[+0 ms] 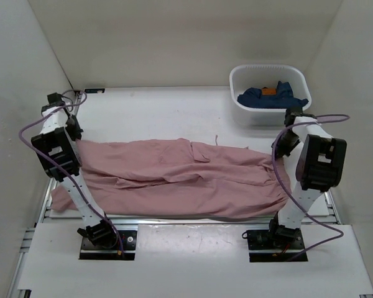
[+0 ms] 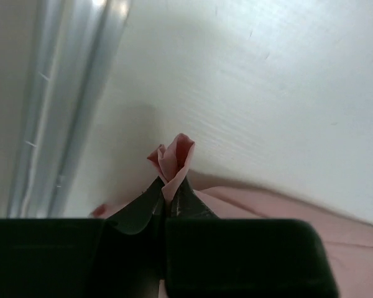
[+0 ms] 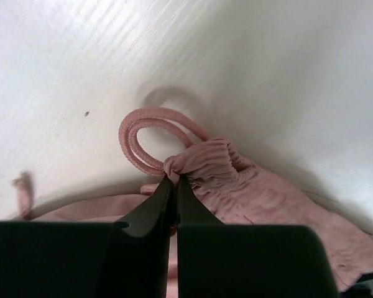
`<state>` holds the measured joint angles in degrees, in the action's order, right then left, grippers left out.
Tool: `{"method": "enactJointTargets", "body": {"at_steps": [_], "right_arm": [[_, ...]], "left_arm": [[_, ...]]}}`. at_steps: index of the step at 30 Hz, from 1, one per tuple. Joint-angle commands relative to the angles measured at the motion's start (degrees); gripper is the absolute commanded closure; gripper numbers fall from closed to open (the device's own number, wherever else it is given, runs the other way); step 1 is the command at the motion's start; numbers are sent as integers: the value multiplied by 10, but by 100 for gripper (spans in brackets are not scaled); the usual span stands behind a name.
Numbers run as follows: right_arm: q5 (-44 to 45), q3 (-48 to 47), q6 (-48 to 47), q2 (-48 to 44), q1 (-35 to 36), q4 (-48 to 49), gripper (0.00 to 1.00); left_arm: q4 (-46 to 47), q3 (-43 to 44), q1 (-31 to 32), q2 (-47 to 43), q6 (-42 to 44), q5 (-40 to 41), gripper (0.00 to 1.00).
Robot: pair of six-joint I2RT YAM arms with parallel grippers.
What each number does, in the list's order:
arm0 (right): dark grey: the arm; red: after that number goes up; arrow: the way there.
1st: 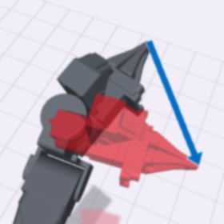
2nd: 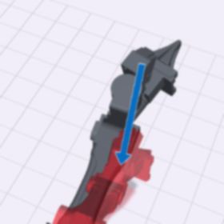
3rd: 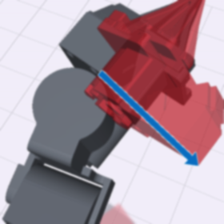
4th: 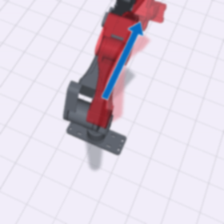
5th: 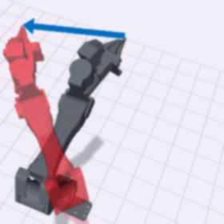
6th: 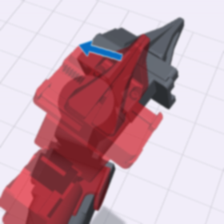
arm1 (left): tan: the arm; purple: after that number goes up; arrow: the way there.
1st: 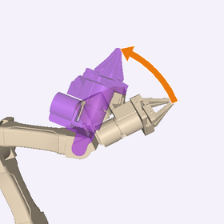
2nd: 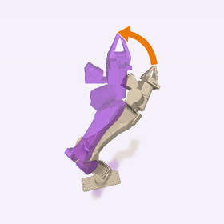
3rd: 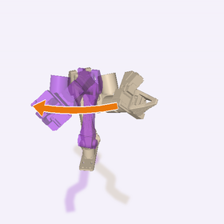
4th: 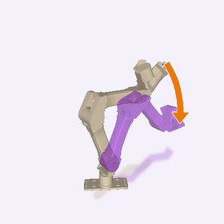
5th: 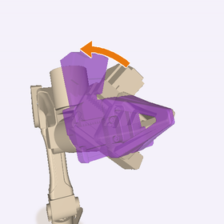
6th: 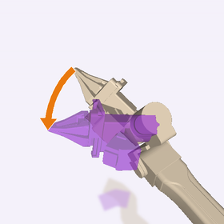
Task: Fold and stack the trousers
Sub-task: Fold the trousers
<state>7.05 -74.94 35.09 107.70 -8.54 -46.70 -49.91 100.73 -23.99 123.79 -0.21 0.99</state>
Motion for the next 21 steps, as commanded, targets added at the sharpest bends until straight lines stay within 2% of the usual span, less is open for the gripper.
{"method": "enactJointTargets", "body": {"at_steps": [1,5,9,11,13,17,20,21], "right_arm": [[47,-2,-24,-85,-16,-1,100],[61,11,-42,-146,-21,-11,100],[75,34,-49,-187,-40,-16,100],[75,42,-49,-207,-61,2,100],[52,42,-56,-212,-74,9,100],[19,42,-83,-212,-79,20,100],[7,51,-83,-252,-79,38,100],[-1,59,-88,-265,-79,46,100]], "left_arm": [[26,43,-6,-123,2,2,86],[26,0,-6,-189,2,-4,86],[26,-129,1,-231,2,-4,86],[31,-160,1,-259,2,-4,86],[41,-192,-12,-279,2,-11,86],[53,-198,-61,-326,2,-29,86],[60,-209,-110,-352,2,-65,86],[67,-220,-121,-369,2,-75,80]]}}
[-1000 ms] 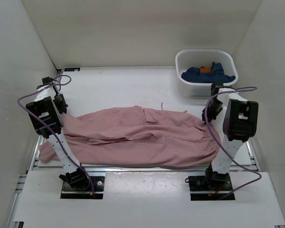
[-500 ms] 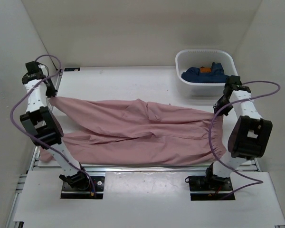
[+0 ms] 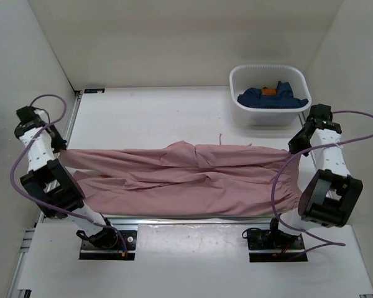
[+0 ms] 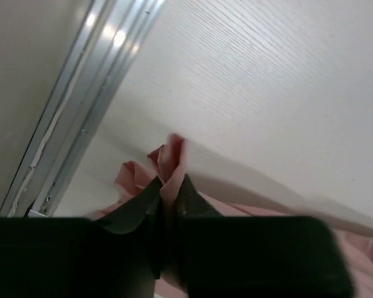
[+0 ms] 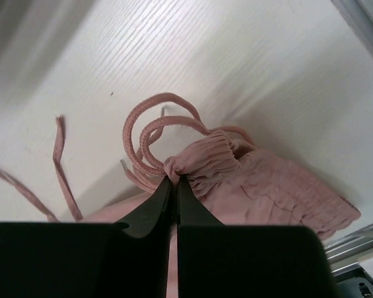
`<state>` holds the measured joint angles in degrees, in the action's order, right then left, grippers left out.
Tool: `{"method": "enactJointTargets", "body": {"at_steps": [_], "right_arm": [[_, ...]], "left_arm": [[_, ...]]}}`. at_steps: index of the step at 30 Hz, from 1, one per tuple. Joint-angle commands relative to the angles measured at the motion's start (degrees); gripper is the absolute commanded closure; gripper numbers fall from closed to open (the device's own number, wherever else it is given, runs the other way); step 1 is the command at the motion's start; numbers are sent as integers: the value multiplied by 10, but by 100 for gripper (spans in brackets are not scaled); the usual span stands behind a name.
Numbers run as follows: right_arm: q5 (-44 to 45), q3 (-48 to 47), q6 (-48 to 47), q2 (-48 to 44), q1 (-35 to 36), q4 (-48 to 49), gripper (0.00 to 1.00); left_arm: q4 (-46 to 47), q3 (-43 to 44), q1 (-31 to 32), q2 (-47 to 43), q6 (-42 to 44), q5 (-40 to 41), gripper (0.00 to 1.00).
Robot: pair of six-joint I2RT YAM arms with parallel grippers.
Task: Fold and stack the trousers
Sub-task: Fold the trousers
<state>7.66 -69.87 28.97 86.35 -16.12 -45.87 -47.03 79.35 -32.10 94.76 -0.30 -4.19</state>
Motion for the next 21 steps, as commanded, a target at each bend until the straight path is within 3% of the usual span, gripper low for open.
{"method": "enactJointTargets", "body": {"at_steps": [1,2,3,6,11,18,21], "right_arm": [[-14,32,-27,-75,-3,46,100],[-24,47,-22,-84,-3,59,100],[-37,62,-22,-90,-3,65,100],[-74,113,-16,-111,-3,84,100],[-81,157,-31,-147,-3,93,100],[-76,163,-63,-176,-3,88,100],[-70,168,-70,-187,-3,88,100]], "left_arm": [[38,-22,-47,-84,3,-31,73],[38,-67,-47,-91,3,-43,64],[38,-93,-47,-91,3,-43,45],[38,-176,-53,-91,3,-43,35],[-4,-200,-95,-97,3,-67,37],[-43,-136,-95,-126,3,-29,42],[-48,-131,-95,-132,3,2,34]]}}
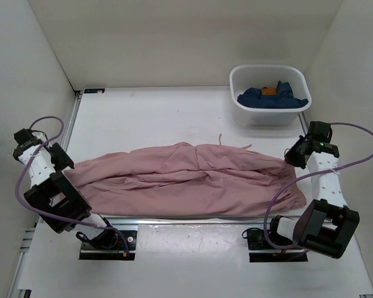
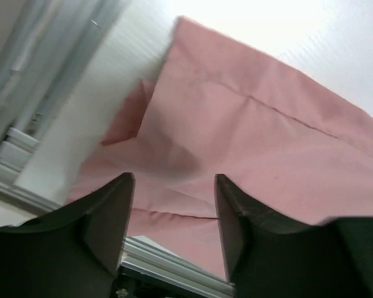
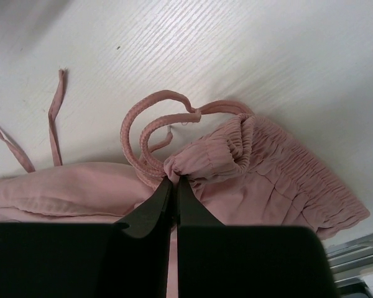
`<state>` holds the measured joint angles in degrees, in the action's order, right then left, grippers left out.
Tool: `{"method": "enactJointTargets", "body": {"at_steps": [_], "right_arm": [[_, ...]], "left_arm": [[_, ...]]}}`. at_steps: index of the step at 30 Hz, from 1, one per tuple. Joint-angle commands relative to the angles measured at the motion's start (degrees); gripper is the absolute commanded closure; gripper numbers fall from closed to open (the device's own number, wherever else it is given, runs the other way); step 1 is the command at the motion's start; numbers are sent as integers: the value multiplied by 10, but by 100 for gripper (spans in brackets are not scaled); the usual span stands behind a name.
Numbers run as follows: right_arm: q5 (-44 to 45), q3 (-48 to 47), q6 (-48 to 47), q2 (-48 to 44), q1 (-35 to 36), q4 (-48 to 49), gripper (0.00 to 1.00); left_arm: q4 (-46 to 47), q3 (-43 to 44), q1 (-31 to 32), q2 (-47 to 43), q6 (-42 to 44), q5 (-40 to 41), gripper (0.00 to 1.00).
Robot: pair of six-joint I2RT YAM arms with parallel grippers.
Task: Fold and stack the trousers
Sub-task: Fold the trousers
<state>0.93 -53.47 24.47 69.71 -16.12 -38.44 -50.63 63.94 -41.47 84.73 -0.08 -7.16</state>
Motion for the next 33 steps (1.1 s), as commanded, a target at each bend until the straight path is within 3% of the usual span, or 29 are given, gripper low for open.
{"method": "enactJointTargets", "body": {"at_steps": [1,10,17,20,21,22,24,29,33], "right_arm": [[-3,10,-30,-20,-3,13,100],[6,29,-59,-43,-3,19,100],[14,50,-82,-48,-3,19,100],[14,50,-82,-48,-3,13,100],[20,50,-82,-54,-3,13,100],[25,43,-82,-54,-3,13,100],[25,37,-82,-54,-3,7,100],[-5,-4,-59,-48,-3,15,100],[-33,-109,-40,-33,-3,6,100]], "left_arm": [[-4,23,-1,-26,1,38,27],[142,6,-1,110,1,8,7],[173,31,5,163,1,-78,7],[173,25,10,177,1,-78,32],[158,25,10,177,1,-78,44],[152,18,10,167,1,-78,66],[146,13,10,150,1,-78,86],[114,36,5,75,1,-101,86],[82,75,-3,5,1,-118,86]]}}
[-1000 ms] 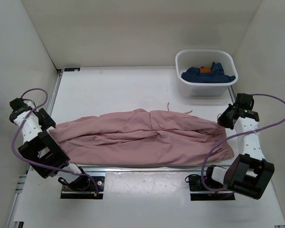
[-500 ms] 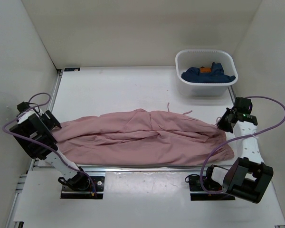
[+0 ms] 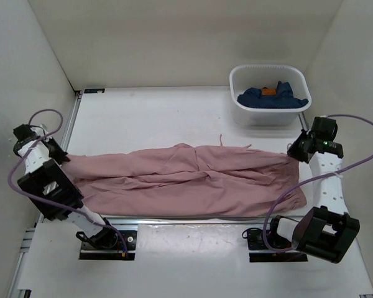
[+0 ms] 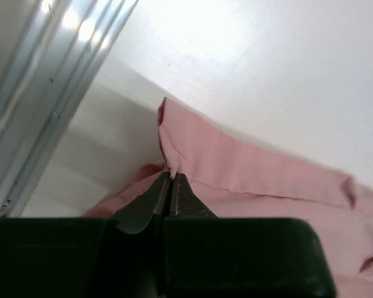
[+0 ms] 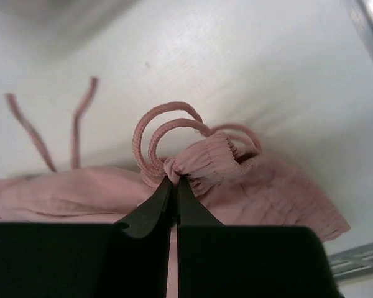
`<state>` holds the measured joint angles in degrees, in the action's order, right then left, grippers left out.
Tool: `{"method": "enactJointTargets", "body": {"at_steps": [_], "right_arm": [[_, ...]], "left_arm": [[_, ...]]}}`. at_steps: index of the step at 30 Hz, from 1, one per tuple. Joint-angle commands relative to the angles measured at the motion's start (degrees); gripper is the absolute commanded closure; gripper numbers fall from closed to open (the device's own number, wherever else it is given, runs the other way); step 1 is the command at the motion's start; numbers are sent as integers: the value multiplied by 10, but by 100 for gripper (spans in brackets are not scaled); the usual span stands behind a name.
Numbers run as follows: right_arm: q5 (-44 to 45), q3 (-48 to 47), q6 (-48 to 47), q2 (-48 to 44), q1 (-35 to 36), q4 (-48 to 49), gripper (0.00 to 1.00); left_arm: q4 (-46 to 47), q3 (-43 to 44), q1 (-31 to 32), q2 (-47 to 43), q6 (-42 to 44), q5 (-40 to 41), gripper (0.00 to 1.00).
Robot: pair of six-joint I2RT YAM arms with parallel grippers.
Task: Fold and stack the trousers
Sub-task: Fold the trousers
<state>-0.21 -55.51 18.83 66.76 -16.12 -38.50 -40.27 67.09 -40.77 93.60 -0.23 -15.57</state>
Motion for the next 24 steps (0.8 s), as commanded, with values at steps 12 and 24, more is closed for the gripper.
{"method": "enactJointTargets", "body": {"at_steps": [12,24], "right_arm": [[258,38,139,-252,2,-100,100],[243,89,166,-221,14,-49,100]], "left_arm": [[-75,-47,-132,-269,2,-22,86],[-162,-54,-143,-285,2,-94,86]]}}
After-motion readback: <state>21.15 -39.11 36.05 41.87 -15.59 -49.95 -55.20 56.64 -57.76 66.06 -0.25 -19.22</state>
